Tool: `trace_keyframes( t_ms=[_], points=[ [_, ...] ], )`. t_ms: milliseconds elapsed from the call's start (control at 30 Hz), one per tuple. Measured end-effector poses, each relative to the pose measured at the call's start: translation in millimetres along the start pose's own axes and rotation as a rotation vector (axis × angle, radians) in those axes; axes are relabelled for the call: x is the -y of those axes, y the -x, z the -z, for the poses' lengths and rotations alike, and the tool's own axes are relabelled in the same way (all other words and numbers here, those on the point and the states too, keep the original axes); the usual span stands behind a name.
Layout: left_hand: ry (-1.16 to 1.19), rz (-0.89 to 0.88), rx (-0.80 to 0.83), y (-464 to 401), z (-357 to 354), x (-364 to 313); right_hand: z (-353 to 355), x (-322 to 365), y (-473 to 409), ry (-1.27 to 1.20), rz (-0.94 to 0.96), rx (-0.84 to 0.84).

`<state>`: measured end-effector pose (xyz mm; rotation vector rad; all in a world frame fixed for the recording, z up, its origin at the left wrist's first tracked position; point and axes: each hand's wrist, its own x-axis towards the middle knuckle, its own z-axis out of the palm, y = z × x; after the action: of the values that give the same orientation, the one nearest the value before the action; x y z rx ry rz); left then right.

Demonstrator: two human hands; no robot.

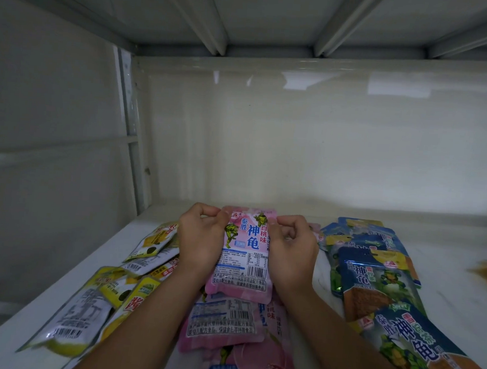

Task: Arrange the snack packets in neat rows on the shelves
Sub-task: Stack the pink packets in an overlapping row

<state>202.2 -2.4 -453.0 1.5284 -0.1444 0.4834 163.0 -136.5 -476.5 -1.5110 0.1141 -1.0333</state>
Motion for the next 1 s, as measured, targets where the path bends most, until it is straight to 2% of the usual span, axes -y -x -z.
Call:
trace_keyframes(
  t_ms=[133,300,400,500,600,733,833,933,1000],
  points=[
    [0.056,0.019,0.029,5.5,2.0,-9.6,-0.6,-2.4,-0.8,-0.005,-0.019,-0.009],
    [0.083,0.254,0.200,9.9,-0.8,-18.8,2.5,-1.4,-1.9,0.035,-0.025,-0.074],
    [0.086,0.306,0.277,11.1,-2.3,-17.2,1.7,0.9,-2.6,0.006,-0.057,-0.073],
    [0.150,0.300,0.228,8.8,-2.9,-14.0,-1.1,-1.0,-4.4,-0.009,-0.157,0.060],
    [0.183,0.288,0.183,7.1,-2.5,-14.3,-3.8,-0.1,-0.6,-0.004,-0.126,0.189],
    [0.161,0.334,0.321,10.7,-3.4,-18.1,1.3,1.6,-0.9,0.103,-0.037,0.085],
    [0.054,0.329,0.447,15.6,-3.7,-17.9,2.2,2.5,-1.3,-0.018,-0.045,0.050],
    [0.051,0.258,0.346,15.7,-1.6,-18.8,-3.5,6.5,2.0,-0.072,-0.160,0.171],
    [0.116,0.254,0.274,13.5,0.8,-20.0,-4.6,5.4,2.2,-0.019,-0.176,0.291]
  ],
)
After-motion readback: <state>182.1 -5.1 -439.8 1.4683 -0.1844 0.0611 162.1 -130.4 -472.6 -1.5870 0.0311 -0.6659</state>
